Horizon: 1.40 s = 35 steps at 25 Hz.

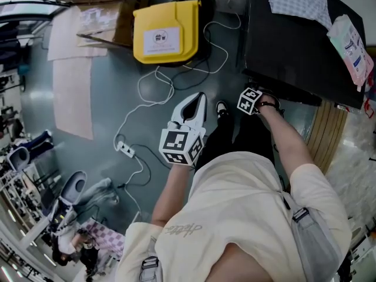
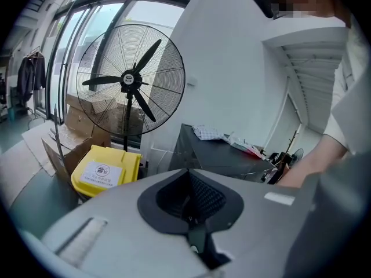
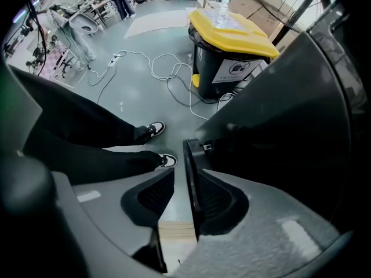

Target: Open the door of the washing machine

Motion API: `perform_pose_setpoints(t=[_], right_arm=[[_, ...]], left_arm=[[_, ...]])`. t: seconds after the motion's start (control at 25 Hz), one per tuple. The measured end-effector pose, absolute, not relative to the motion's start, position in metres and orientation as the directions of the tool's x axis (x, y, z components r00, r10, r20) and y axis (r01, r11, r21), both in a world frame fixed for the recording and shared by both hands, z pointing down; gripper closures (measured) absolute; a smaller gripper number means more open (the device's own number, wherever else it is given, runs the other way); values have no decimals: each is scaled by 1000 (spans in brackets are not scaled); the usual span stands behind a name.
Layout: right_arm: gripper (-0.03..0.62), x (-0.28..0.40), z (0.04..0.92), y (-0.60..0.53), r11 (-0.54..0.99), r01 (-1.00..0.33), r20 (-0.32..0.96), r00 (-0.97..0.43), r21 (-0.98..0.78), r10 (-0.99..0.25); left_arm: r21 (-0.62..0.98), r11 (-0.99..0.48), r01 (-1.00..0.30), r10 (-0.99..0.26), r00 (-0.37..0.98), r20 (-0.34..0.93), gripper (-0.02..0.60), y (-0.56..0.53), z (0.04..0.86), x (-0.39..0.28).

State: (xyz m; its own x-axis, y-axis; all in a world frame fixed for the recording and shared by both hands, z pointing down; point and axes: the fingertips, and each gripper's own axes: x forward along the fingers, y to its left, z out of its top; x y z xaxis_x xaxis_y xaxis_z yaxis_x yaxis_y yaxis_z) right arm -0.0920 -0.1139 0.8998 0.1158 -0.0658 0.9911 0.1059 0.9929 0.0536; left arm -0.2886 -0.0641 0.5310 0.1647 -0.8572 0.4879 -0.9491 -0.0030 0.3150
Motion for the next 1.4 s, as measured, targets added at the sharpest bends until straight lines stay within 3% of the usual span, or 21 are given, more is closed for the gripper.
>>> perform_pose_setpoints(t=[0.12, 0.36, 0.56, 0.8, 1.24, 1.4], right_arm=[[503, -90, 899, -105, 996, 79, 991, 127, 41, -51], [502, -83, 899, -74, 994, 98, 992, 112, 43, -54], [490, -83, 892, -57, 999, -33, 999, 21, 31, -30], [448, -72, 888, -29, 997, -71, 999, -27, 19, -21], [441, -44, 879, 4, 971, -239, 994, -111, -20, -7], [441, -32, 874, 23, 970, -243, 991, -135, -35, 2]], left_arm=[[317, -16, -948, -855, 177, 487, 563, -61, 532, -286], [324, -60, -944, -847, 220, 484, 564, -58, 534, -277], [330, -117, -937, -843, 269, 466, 564, -59, 532, -267], [337, -188, -922, -821, 336, 461, 563, -56, 537, -256], [346, -236, -908, -806, 382, 453, 564, -46, 555, -224], [338, -232, -912, -804, 375, 462, 563, -36, 552, -204]])
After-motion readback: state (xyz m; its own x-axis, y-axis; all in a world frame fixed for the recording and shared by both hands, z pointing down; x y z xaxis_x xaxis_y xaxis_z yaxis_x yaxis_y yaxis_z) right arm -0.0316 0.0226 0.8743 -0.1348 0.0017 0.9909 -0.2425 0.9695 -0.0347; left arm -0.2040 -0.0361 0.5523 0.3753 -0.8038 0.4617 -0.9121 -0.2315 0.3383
